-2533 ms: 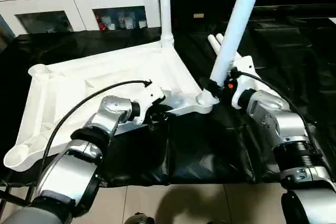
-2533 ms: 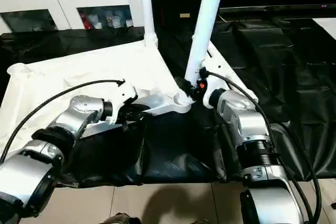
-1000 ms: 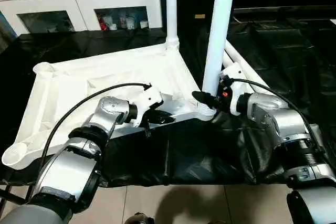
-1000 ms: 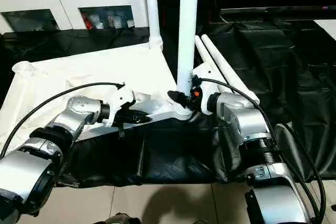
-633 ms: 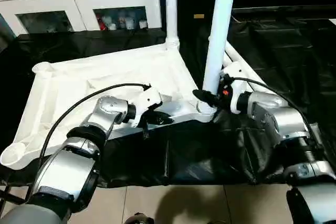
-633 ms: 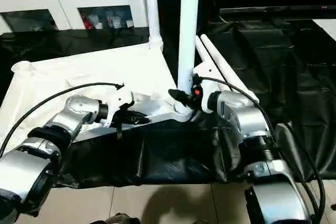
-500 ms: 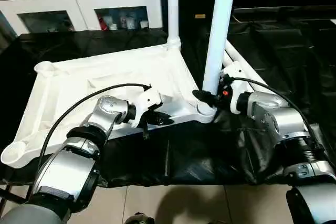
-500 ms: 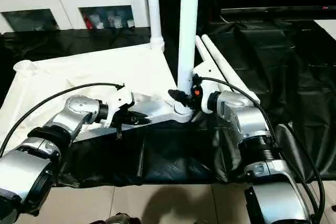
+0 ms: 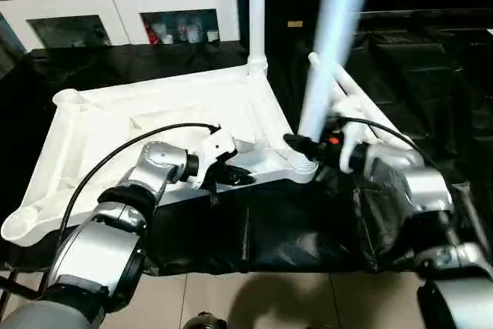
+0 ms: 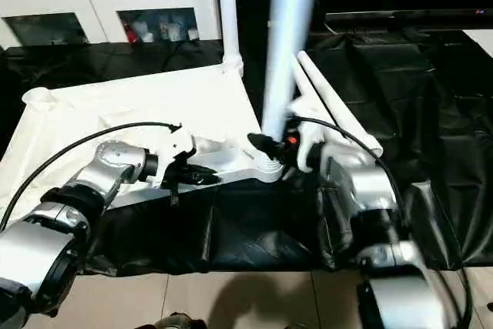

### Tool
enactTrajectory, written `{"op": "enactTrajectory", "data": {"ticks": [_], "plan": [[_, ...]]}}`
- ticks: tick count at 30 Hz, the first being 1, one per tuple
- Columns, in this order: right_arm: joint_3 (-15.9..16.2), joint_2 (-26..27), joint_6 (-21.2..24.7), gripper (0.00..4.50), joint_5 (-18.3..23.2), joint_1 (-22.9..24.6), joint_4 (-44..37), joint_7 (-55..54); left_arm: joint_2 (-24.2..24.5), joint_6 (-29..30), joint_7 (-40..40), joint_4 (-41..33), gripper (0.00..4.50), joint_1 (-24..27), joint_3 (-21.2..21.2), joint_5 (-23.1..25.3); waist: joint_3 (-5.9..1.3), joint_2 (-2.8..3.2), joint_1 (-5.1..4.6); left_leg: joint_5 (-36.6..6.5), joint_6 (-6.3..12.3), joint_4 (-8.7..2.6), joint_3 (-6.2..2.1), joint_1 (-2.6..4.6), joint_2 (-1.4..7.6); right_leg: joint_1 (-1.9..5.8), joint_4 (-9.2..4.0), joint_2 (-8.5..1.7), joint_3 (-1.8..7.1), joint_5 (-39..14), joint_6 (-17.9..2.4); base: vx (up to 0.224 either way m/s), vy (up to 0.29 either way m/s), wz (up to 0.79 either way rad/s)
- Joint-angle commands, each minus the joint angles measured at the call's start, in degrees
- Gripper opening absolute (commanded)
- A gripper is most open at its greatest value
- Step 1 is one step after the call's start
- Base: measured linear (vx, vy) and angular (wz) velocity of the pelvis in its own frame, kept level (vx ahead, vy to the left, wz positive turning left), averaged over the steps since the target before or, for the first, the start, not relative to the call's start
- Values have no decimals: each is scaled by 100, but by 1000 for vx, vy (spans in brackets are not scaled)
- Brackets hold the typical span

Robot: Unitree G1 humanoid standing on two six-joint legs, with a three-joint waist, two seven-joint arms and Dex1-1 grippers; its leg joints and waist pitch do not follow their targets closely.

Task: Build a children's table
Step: Insert table leg to table base

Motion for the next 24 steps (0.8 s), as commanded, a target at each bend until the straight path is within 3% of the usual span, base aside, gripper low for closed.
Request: {"op": "enactTrajectory", "data": {"ticks": [1, 7, 9, 14, 17, 24], "plan": [[-169, 101, -20, 193, 228, 270, 195, 70, -19, 25, -129, -71, 0, 99, 85, -79, -487, -60, 17, -748, 529, -362, -128, 147, 250, 348, -356, -433, 217, -384, -1579, 0, 0, 0], [-334, 192, -211, 193, 324, 716, 160, 132, -72, 19, 36, -129, 0, 168, 191, -150, -465, -69, 29, -890, 469, -389, -131, 148, 248, 345, -407, -446, 215, -833, -1454, 0, 0, 0], [-257, 169, -301, 193, 228, 835, 154, 108, -80, 13, 117, -145, 0, 185, 204, -143, -451, -32, 33, -975, 433, -402, -135, 163, 250, 334, -425, -443, 213, -1036, -1400, 0, 0, 0], [472, -175, -704, 193, -665, 1163, -118, -143, -76, -40, 276, -160, 0, 204, 177, -59, -390, -55, 2, -1412, 206, -479, -143, 232, 236, 332, -546, -447, 232, -1925, -1114, 0, 0, 0], [471, -166, -605, 193, -657, 1199, -359, -202, -61, -73, 333, -159, 0, 209, 155, -12, -396, -52, -2, -1424, 209, -496, -157, 232, 249, 324, -560, -445, 246, -2033, -1022, 0, 0, 0], [939, -295, -252, 193, -847, 1098, -670, -3, -14, -176, 379, -180, 0, 246, 68, 108, -399, -59, -6, -1416, 244, -498, -153, 219, 242, 325, -541, -440, 244, -1828, -1091, 0, 0, 0]]}}
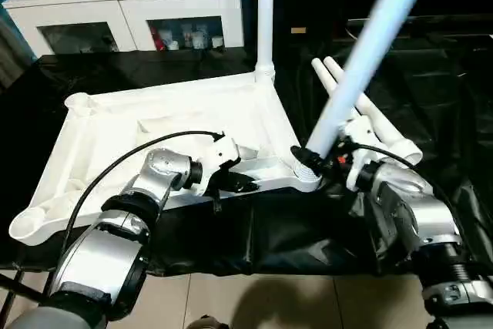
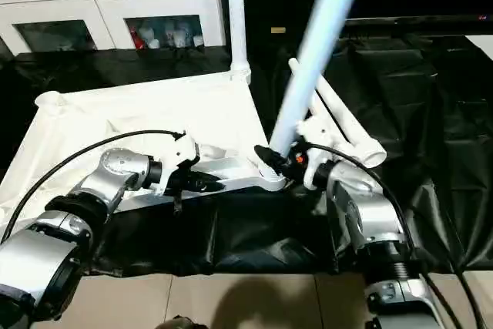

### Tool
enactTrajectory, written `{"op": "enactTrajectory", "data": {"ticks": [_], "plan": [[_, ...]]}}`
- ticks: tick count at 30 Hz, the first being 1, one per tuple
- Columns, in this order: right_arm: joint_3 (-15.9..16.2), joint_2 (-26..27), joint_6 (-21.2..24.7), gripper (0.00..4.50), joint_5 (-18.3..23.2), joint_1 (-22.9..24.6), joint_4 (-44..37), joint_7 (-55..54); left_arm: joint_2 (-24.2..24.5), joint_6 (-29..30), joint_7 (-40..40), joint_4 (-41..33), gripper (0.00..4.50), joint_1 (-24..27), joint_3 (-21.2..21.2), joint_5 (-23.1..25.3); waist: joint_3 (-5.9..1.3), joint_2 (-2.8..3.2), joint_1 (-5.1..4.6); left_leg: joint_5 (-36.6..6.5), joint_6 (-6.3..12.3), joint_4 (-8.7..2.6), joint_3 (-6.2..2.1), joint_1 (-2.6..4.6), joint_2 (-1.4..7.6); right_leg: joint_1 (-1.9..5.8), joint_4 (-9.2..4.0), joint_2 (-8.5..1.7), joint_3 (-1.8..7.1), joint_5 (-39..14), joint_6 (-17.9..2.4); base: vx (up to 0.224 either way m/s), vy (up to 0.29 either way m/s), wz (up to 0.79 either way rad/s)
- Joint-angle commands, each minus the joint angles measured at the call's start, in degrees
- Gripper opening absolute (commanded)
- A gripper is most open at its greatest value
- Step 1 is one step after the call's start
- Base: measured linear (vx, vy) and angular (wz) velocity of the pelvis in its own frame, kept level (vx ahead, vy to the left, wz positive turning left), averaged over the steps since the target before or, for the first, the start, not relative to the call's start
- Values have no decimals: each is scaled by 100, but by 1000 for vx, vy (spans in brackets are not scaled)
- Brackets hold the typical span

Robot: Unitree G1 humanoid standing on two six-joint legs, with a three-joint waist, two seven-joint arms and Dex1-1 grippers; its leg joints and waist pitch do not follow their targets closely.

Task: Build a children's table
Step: Insert table leg to table base

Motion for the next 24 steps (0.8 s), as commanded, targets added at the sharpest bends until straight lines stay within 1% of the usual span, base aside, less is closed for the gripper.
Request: {"op": "enactTrajectory", "data": {"ticks": [1, 2, 3, 4, 5, 6, 7, 8, 9, 11, 13, 15, 16, 17, 18, 19, 21, 22, 24], "plan": [[440, -30, 482, 193, -239, 294, 274, 292, 100, -11, 198, -69, 0, 30, 61, 4, -355, -116, -46, -1452, 238, -470, -161, 120, 266, 222, -521, -425, 240, -1879, -1091, 0, 0, 0], [481, -42, 530, 193, -243, 298, 244, 347, 102, -20, 176, -78, 0, 35, 57, 12, -354, -121, -42, -1446, 242, -470, -164, 114, 262, 226, -520, -430, 243, -1902, -1080, 0, 0, 0], [545, -59, 560, 193, -244, 301, 227, 462, 109, -26, 111, -88, 0, 39, 53, 10, -357, -148, -39, -1425, 257, -471, -161, 114, 264, 229, -522, -428, 243, -1894, -1079, 0, 0, 0], [665, -91, 567, 193, -243, 315, 193, 660, 130, -49, -23, -104, 0, 37, 45, 11, -362, -154, -26, -1361, 272, -467, -158, 119, 268, 218, -518, -431, 248, -1850, -1077, 0, 0, 0], [710, -100, 544, 193, -243, 314, 201, 744, 143, -63, -82, -111, 0, 32, 38, 12, -365, -140, -23, -1334, 278, -463, -161, 109, 266, 223, -507, -437, 246, -1818, -1087, 0, 0, 0], [748, -99, 513, 193, -234, 310, 223, 832, 164, -82, -156, -123, 0, 23, 25, 14, -366, -153, -10, -1306, 303, -467, -161, 104, 270, 224, -505, -442, 247, -1804, -1083, 0, 0, 0], [771, -85, 446, 193, -219, 303, 260, 926, 190, -117, -301, -137, 0, 9, 28, -18, -364, -143, -16, -1332, 299, -472, -158, 105, 272, 215, -513, -440, 249, -1773, -1091, 0, 0, 0], [784, -83, 409, 193, -206, 304, 266, 983, 204, -136, -399, -153, 0, 2, 33, -45, -373, -174, -13, -1329, 293, -482, -162, 103, 278, 225, -501, -443, 247, -1696, -1112, 0, 0, 0], [813, -97, 394, 193, -190, 308, 252, 1038, 227, -171, -488, -169, 0, -4, 34, -58, -375, -165, -11, -1331, 287, -485, -163, 104, 283, 222, -496, -441, 247, -1646, -1125, 0, 0, 0], [892, -128, 318, 193, -174, 327, 226, 1188, 283, -250, -673, -185, 0, -22, 29, -71, -380, -187, -18, -1394, 254, -497, -163, 111, 291, 225, -487, -443, 246, -1516, -1184, 0, 0, 0], [946, -147, 245, 193, -172, 350, 183, 1290, 326, -290, -825, -194, 0, -40, 34, -93, -373, -195, -22, -1466, 237, -505, -161, 110, 293, 227, -487, -446, 246, -1495, -1212, 0, 0, 0], [972, -169, 270, 193, -125, 395, 65, 1389, 360, -309, -973, -219, 0, -52, 43, -125, -374, -188, -24, -1499, 206, -514, -162, 120, 302, 224, -478, -449, 250, -1477, -1236, 0, 0, 0], [1021, -202, 326, 193, -27, 484, -136, 1577, 415, -348, -1231, -249, 0, -63, 53, -174, -365, -220, -24, -1505, 217, -519, -159, 114, 298, 229, -491, -446, 253, -1491, -1230, 0, 0, 0], [1089, -259, 376, 193, 50, 583, -360, 1790, 471, -379, -1480, -281, 0, -71, 61, -217, -372, -212, -1, -1473, 243, -522, -162, 117, 309, 237, -483, -457, 262, -1429, -1227, 0, 0, 0], [1118, -280, 398, 193, 77, 624, -447, 1868, 495, -391, -1562, -291, 0, -75, 63, -228, -372, -208, 6, -1470, 256, -528, -163, 115, 314, 239, -475, -452, 263, -1390, -1226, 0, 0, 0], [1160, -313, 421, 193, 100, 688, -575, 1982, 529, -399, -1625, -293, 0, -88, 67, -228, -378, -216, 19, -1428, 270, -528, -161, 122, 327, 234, -462, -456, 266, -1274, -1258, 0, 0, 0], [1175, -325, 428, 193, 108, 719, -635, 2039, 543, -392, -1626, -286, 0, -100, 72, -220, -376, -202, 28, -1436, 245, -531, -159, 125, 329, 219, -448, -460, 263, -1198, -1332, 0, 0, 0], [1196, -334, 428, 193, 118, 747, -695, 2087, 554, -365, -1615, -273, 0, -122, 87, -217, -364, -215, 36, -1510, 207, -535, -156, 133, 328, 215, -459, -466, 264, -1301, -1336, 0, 0, 0], [1233, -334, 422, 193, 126, 772, -747, 2129, 557, -317, -1562, -245, 0, -159, 134, -237, -356, -214, 39, -1574, 152, -548, -158, 139, 330, 213, -472, -469, 271, -1433, -1312, 0, 0, 0]]}}
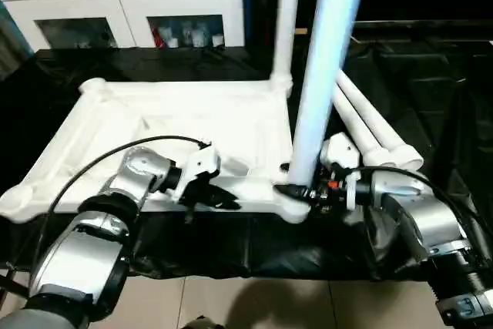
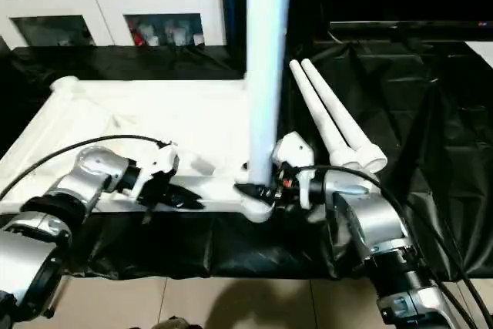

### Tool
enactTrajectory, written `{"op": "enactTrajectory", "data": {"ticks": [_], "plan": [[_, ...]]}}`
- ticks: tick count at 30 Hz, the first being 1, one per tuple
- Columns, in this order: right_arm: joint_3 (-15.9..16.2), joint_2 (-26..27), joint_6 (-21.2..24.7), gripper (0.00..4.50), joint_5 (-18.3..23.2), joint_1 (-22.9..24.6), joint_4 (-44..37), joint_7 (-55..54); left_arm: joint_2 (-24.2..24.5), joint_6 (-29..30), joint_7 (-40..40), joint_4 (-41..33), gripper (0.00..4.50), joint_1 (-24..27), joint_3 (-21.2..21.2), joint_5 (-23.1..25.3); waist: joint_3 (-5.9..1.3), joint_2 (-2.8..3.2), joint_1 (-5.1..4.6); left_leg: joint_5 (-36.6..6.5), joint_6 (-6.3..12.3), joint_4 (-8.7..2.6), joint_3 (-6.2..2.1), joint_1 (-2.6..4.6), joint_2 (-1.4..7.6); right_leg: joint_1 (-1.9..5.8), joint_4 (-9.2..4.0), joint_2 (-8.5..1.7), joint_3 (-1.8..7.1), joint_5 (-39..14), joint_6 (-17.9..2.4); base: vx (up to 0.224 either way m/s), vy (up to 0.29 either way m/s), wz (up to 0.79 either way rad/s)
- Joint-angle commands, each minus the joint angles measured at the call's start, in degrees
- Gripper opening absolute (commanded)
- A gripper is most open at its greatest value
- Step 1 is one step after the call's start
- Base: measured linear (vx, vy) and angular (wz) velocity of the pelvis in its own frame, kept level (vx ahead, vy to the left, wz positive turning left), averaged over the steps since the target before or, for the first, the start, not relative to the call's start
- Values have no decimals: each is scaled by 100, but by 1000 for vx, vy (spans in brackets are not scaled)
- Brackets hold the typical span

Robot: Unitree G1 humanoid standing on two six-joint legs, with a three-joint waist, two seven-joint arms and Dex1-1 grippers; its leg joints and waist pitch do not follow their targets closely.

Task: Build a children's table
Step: Insert table leg to table base

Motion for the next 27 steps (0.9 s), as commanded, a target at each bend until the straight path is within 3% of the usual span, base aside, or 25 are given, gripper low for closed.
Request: {"op": "enactTrajectory", "data": {"ticks": [1, 8, 10, 12, 14, 15, 17, 21, 22, 24, 25, 27], "plan": [[611, 61, 298, 193, -42, 334, 154, 398, 2, 28, 188, -202, 0, -277, 222, -256, -320, -63, -6, -1589, 137, -483, -168, 139, 338, 230, -453, -464, 275, -1448, -1325, 0, 0, 0], [413, 310, 124, 193, -145, 81, 486, -8, -123, 319, 732, -161, 0, -411, 439, -325, -300, -118, -14, -1577, 145, -492, -165, 130, 331, 219, -476, -475, 276, -1701, -1255, 0, 0, 0], [211, 550, -113, 193, -347, -225, 987, -625, -211, 500, 1377, -140, 0, -509, 572, -355, -280, -109, -56, -1811, 9, -489, -174, 161, 314, 172, -517, -505, 272, -2230, -1191, 0, 0, 0], [106, 667, -221, 193, -429, -379, 1262, -964, -247, 598, 1705, -134, 0, -552, 632, -362, -276, -125, -81, -1861, -94, -507, -209, 155, 299, 185, -536, -500, 262, -2443, -1095, 0, 0, 0], [25, 751, -278, 193, -493, -500, 1488, -1266, -264, 656, 1944, -140, 0, -574, 672, -358, -279, -130, -123, -1841, -87, -521, -205, 159, 296, 183, -536, -475, 263, -2212, -1116, 0, 0, 0], [-73, 843, -351, 193, -538, -619, 1726, -1581, -278, 692, 2129, -160, 0, -583, 704, -355, -285, -176, -136, -1772, -66, -521, -200, 140, 300, 193, -522, -475, 268, -2067, -1137, 0, 0, 0], [-338, 1085, -448, 192, -580, -915, 2363, -2364, -292, 766, 2513, -254, 0, -555, 762, -318, -308, -152, -188, -1612, -17, -505, -197, 114, 279, 203, -472, -492, 266, -1759, -1262, 0, 0, 0], [-450, 1359, -634, 192, -750, -1262, 3089, -3232, -351, 953, 3021, -583, 0, -437, 727, -165, -339, -101, -198, -1288, 69, -480, -176, 108, 288, 210, -404, -463, 268, -1075, -1415, 0, 0, 0], [-724, 1672, -531, 192, -652, -1565, 3684, -3776, -580, 1301, 3303, -945, 0, -311, 836, -294, -360, -105, -227, -1043, 111, -458, -160, 103, 287, 240, -345, -462, 264, -573, -1584, 0, 0, 0], [-851, 1876, -522, 192, -593, -1739, 4043, -3925, -777, 1469, 3267, -1278, 0, -152, 848, -405, -353, -114, -231, -945, 214, -439, -148, 92, 274, 251, -347, -461, 255, -436, -1668, 0, 0, 0], [-788, 1960, -590, 192, -687, -1816, 4231, -3998, -876, 1479, 3218, -1492, 0, -8, 755, -372, -352, -182, -224, -854, 310, -435, -135, 78, 274, 272, -350, -456, 249, -364, -1676, 0, 0, 0], [-795, 2045, -617, 192, -714, -1883, 4360, -4127, -924, 1435, 3329, -1524, 0, 62, 679, -292, -346, -155, -204, -773, 426, -423, -135, 71, 272, 267, -337, -459, 248, -325, -1647, 0, 0, 0]]}}
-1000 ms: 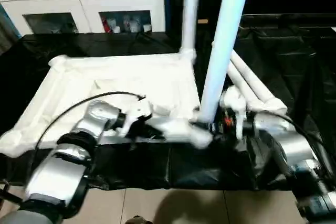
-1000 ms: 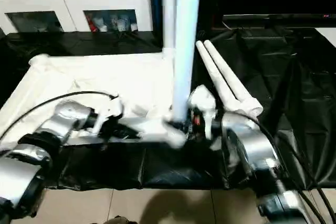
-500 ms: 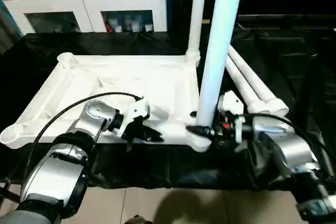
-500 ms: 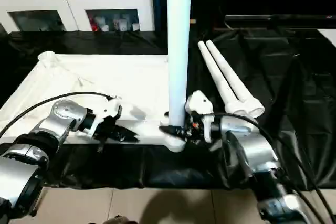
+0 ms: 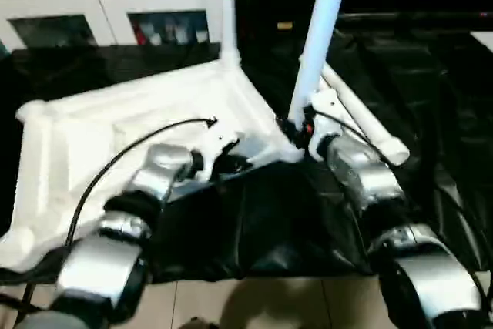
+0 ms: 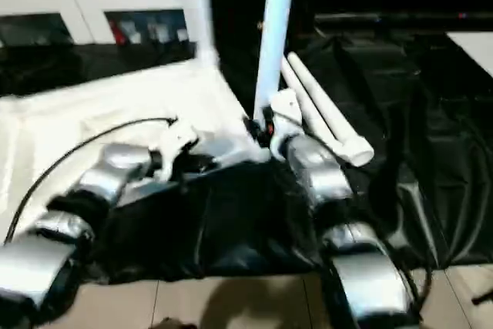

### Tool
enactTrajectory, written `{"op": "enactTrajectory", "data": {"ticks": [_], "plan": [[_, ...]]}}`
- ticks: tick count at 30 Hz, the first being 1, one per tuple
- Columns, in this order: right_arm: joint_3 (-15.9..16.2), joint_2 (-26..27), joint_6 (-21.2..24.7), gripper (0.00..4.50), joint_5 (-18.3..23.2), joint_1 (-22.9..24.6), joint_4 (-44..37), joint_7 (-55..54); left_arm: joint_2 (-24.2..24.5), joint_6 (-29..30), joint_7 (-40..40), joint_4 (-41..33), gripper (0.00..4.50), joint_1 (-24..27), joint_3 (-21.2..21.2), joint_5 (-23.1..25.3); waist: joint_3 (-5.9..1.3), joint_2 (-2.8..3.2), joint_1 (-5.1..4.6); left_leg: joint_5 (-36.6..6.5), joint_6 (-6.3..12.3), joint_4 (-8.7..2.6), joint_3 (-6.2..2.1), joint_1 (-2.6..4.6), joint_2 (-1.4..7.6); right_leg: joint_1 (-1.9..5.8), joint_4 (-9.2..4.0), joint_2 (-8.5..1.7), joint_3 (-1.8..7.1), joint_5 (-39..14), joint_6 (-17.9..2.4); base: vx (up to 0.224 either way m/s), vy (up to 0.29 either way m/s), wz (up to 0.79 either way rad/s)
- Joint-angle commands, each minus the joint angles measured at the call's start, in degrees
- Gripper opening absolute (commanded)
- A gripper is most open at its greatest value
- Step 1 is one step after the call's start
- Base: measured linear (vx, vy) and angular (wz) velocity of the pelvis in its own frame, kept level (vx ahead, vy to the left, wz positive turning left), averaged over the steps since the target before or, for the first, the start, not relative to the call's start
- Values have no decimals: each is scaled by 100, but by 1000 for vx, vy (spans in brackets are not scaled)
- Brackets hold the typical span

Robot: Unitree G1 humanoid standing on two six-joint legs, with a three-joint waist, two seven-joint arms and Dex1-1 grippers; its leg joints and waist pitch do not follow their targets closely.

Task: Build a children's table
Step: Insert table leg to table base

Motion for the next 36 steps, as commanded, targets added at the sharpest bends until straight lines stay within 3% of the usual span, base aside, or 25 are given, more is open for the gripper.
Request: {"op": "enactTrajectory", "data": {"ticks": [1, 5, 13, 14, 17, 20, 27, 31, 36], "plan": [[178, 349, 309, 192, -86, 278, 744, -86, -183, -204, 301, -394, 0, -102, 211, -318, -384, -55, 12, -867, 436, -385, -147, 89, 311, 302, -366, -407, 248, -477, -1582, 0, 0, 0], [140, 518, 253, 192, -91, 106, 953, -129, -176, -167, 374, -479, 0, -58, 128, -281, -348, -50, -31, -1333, 218, -439, -166, 115, 323, 293, -425, -411, 262, -1174, -1423, 0, 0, 0], [125, 645, -51, 192, -249, -103, 1338, -82, -113, 41, 244, -880, 0, 90, 27, -200, -355, -12, -106, -1421, 160, -439, -164, 119, 313, 285, -420, -400, 269, -993, -1476, 0, 0, 0], [115, 650, -72, 192, -240, -108, 1340, -69, -110, 33, 228, -878, 0, 89, 20, -200, -357, -13, -108, -1412, 168, -441, -164, 117, 315, 290, -411, -397, 269, -932, -1492, 0, 0, 0], [53, 663, -187, 262, -236, -165, 1383, 23, -97, 28, 191, -912, 0, 105, 2, -201, -359, 1, -112, -1427, 182, -440, -162, 120, 316, 288, -407, -395, 267, -861, -1524, 0, 0, 0], [-21, 667, -313, 271, -180, -225, 1406, 165, -92, -4, 113, -951, 0, 122, -12, -224, -375, -5, -104, -1337, 222, -426, -161, 110, 321, 303, -383, -400, 264, -699, -1581, 0, 0, 0], [-107, 572, -680, 340, -53, -234, 1292, 677, 8, -118, -357, -968, 0, 121, -30, -339, -380, 0, -81, -1180, 372, -405, -147, 92, 327, 311, -356, -398, 246, -524, -1659, 0, 0, 0], [10, 354, -859, 377, -195, -97, 1119, 1027, 122, -313, -676, -859, 0, 83, -48, -360, -382, 5, -48, -1124, 407, -395, -140, 98, 337, 302, -345, -395, 244, -439, -1694, 0, 0, 0], [249, -58, -910, 377, -191, 255, 573, 2155, 264, -504, -1182, -761, 0, 47, -89, -412, -384, 0, 30, -1010, 533, -376, -131, 93, 339, 312, -330, -390, 243, -281, -1695, 0, 0, 0]]}}
